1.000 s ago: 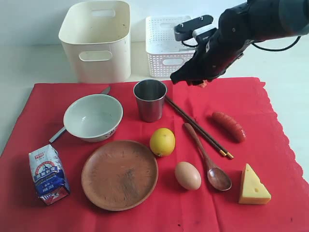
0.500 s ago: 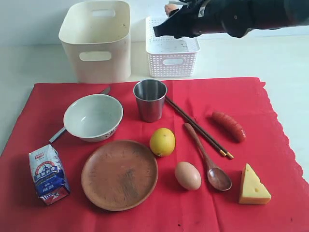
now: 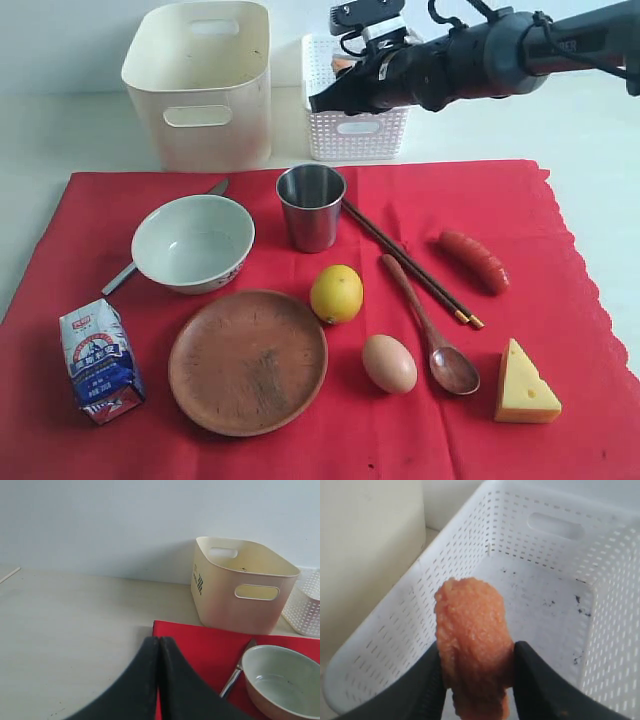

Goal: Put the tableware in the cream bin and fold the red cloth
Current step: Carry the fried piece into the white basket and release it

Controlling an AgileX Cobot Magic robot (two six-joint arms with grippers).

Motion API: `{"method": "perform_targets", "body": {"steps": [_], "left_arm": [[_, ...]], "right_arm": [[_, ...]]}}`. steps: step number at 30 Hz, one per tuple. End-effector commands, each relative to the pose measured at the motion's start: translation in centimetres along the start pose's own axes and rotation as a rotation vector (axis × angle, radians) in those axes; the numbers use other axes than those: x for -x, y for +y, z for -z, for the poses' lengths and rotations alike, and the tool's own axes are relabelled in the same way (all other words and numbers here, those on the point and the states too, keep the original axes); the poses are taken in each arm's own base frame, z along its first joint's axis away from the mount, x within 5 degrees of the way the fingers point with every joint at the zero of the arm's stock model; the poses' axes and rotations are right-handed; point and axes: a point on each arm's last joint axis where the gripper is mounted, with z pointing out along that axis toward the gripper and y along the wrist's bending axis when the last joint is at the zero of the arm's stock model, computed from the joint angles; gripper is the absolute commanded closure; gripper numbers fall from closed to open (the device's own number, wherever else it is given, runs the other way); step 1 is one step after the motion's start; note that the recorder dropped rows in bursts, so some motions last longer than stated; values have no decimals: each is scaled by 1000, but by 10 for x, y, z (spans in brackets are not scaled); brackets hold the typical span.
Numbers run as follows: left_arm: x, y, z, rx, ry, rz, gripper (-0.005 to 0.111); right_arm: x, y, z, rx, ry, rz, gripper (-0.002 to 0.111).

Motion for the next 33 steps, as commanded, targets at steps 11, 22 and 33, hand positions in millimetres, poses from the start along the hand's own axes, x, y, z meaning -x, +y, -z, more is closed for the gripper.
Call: {"method": "perform_targets", "body": {"steps": [11, 22, 33], "left_arm": [[0, 0, 1, -1, -6, 8, 104], [0, 0, 1, -1, -6, 8, 104], [0, 0, 1, -1, -6, 8, 104]], "right_arm": [[2, -1, -3, 1, -37, -2, 45], [38, -3, 32, -11, -47, -3, 28], [94, -10, 142, -58, 107, 27, 28]]}}
